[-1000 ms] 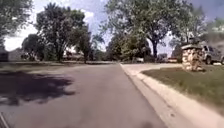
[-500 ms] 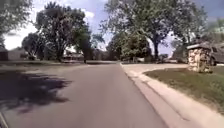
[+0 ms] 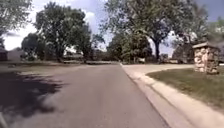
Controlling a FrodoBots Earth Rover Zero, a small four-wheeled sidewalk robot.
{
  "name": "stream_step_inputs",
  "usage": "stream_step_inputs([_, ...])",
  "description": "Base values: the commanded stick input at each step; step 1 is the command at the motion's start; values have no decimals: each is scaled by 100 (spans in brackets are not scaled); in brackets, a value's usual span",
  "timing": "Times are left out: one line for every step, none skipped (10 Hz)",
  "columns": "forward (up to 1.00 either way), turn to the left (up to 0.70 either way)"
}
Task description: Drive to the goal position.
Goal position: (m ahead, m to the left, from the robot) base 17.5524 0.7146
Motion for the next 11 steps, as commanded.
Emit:
stream_step_inputs([70, 0])
stream_step_inputs([70, 0])
stream_step_inputs([70, 0])
stream_step_inputs([70, 0])
stream_step_inputs([70, 0])
stream_step_inputs([70, 0])
stream_step_inputs([70, 0])
stream_step_inputs([70, 0])
stream_step_inputs([70, 0])
stream_step_inputs([70, 0])
stream_step_inputs([70, 0])
